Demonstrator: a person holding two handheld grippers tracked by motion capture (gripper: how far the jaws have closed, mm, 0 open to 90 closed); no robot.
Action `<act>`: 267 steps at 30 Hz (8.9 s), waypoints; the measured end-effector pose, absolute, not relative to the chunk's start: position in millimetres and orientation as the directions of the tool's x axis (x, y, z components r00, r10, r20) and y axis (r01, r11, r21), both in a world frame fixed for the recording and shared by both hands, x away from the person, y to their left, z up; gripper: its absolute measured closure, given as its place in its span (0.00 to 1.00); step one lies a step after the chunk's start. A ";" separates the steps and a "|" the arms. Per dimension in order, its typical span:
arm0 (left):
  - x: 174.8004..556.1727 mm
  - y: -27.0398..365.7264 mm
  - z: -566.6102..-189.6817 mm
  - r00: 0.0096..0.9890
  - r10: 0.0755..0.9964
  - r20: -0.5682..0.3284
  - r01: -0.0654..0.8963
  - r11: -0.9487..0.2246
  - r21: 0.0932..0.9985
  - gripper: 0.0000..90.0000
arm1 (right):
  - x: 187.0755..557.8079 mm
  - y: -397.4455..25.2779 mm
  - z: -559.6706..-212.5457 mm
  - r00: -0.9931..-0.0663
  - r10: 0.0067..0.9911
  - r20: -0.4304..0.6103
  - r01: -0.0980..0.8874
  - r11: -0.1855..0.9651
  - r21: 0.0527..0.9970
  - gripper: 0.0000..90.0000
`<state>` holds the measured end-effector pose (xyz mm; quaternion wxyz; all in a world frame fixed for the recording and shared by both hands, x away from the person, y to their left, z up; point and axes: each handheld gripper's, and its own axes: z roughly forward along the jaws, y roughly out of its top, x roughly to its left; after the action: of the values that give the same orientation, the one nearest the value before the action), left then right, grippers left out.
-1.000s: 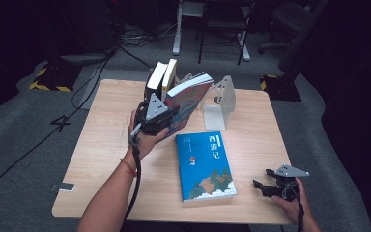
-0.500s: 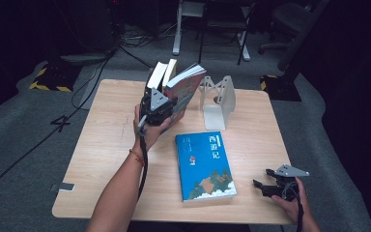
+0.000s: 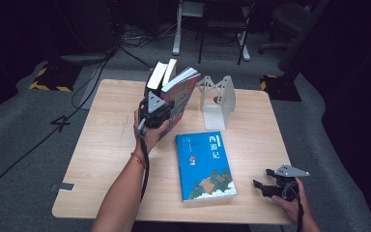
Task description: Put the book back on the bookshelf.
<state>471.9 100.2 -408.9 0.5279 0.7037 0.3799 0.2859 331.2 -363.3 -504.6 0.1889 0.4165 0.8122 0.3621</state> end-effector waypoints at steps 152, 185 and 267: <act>410.2 105.5 -451.6 0.665 0.745 0.049 0.383 -0.398 0.834 0.37 | 332.2 -361.3 -504.7 -0.588 0.809 -0.008 0.538 0.397 0.744 0.25; 328.0 124.8 -469.4 0.814 0.569 0.114 0.315 -0.599 0.736 0.27 | 331.2 -359.3 -503.6 -0.600 0.800 -0.014 0.533 0.412 0.739 0.26; 312.1 152.1 -505.0 0.862 0.507 -0.017 0.378 -0.619 0.689 0.16 | 314.1 -225.3 -495.5 -0.875 0.481 -0.050 0.307 0.633 0.711 0.27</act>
<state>312.1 152.1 -505.0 0.3598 0.8953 0.2469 0.0897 314.1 -225.3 -495.5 0.1180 0.2201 0.8958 0.3677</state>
